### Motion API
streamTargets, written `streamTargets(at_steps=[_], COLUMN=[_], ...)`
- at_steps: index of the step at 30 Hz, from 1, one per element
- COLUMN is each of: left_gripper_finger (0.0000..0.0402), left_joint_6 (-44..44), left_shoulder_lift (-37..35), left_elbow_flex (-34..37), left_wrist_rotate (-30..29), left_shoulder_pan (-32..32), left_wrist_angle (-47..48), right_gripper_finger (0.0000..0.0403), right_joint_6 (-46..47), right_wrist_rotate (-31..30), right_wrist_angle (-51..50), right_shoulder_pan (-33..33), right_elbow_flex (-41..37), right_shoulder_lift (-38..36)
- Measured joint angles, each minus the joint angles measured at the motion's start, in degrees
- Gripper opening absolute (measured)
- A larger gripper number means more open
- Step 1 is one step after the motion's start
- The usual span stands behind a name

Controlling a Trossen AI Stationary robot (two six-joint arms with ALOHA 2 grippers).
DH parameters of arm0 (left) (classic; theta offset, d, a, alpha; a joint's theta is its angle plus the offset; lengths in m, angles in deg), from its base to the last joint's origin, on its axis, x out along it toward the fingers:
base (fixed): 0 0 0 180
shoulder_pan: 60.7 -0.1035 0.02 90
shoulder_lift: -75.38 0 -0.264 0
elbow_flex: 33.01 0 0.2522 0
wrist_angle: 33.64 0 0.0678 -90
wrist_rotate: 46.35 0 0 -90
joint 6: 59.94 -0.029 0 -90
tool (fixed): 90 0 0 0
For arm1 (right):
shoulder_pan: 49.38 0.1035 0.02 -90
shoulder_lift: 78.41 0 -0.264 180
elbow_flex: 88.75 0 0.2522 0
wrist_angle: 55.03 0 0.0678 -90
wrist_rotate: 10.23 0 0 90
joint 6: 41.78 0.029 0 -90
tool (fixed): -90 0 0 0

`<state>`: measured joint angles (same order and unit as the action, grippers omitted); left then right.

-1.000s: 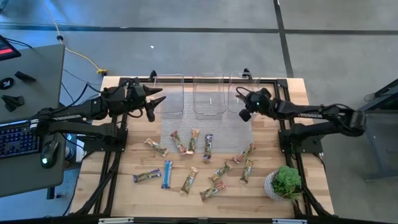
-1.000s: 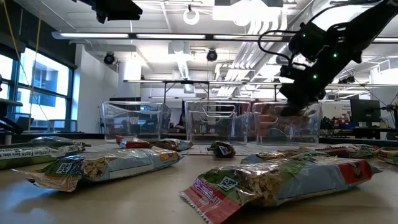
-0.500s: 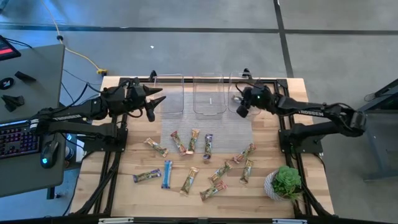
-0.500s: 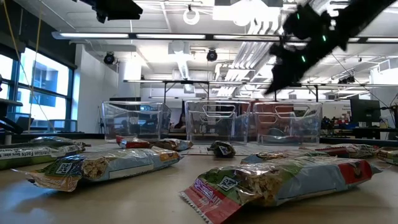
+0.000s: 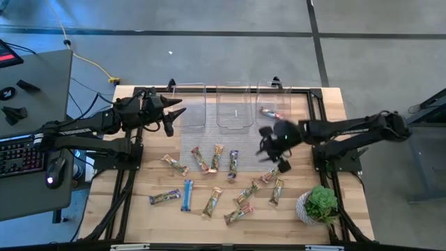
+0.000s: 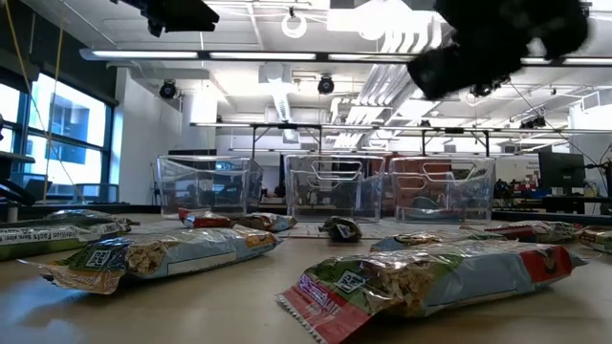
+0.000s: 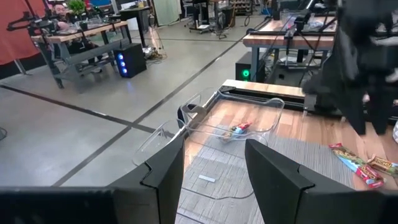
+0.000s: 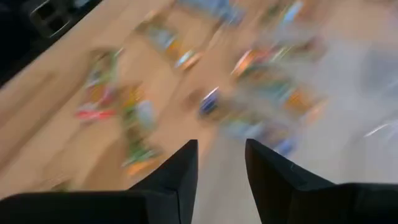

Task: Pick and place Granola Bars by type
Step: Put the red granola bar into the right transparent bin

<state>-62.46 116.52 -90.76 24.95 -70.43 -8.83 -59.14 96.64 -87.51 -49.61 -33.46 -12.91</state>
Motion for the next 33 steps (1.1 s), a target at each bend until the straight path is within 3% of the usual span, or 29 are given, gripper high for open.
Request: streamTargets(at_steps=[8, 16, 23, 33], left_gripper_finger=[0.0165, 0.0165, 0.0165, 0.0165], left_joint_6=[0.2, 4.5, 7.0, 7.3], left_shoulder_lift=[0.0, 0.0, 0.0, 0.0], left_elbow_flex=[0.0, 0.0, 0.0, 0.0], left_wrist_rotate=[0.0, -0.1, -0.1, -2.5], left_shoulder_pan=[0.0, 0.0, 0.0, 0.0], left_wrist_angle=[0.0, -0.3, -0.6, -0.6], right_gripper_finger=[0.0117, 0.0117, 0.0117, 0.0117], right_joint_6=[9.2, 10.4, 9.7, 10.4], right_wrist_rotate=[-5.5, -14.6, -10.0, -13.8], right_wrist_angle=[-2.4, -1.2, -0.8, 1.3], right_shoulder_pan=[9.5, 10.5, 10.4, 10.4], right_elbow_flex=[-10.0, -16.5, -16.3, -16.0], right_shoulder_lift=[0.0, 0.0, 0.0, 0.2])
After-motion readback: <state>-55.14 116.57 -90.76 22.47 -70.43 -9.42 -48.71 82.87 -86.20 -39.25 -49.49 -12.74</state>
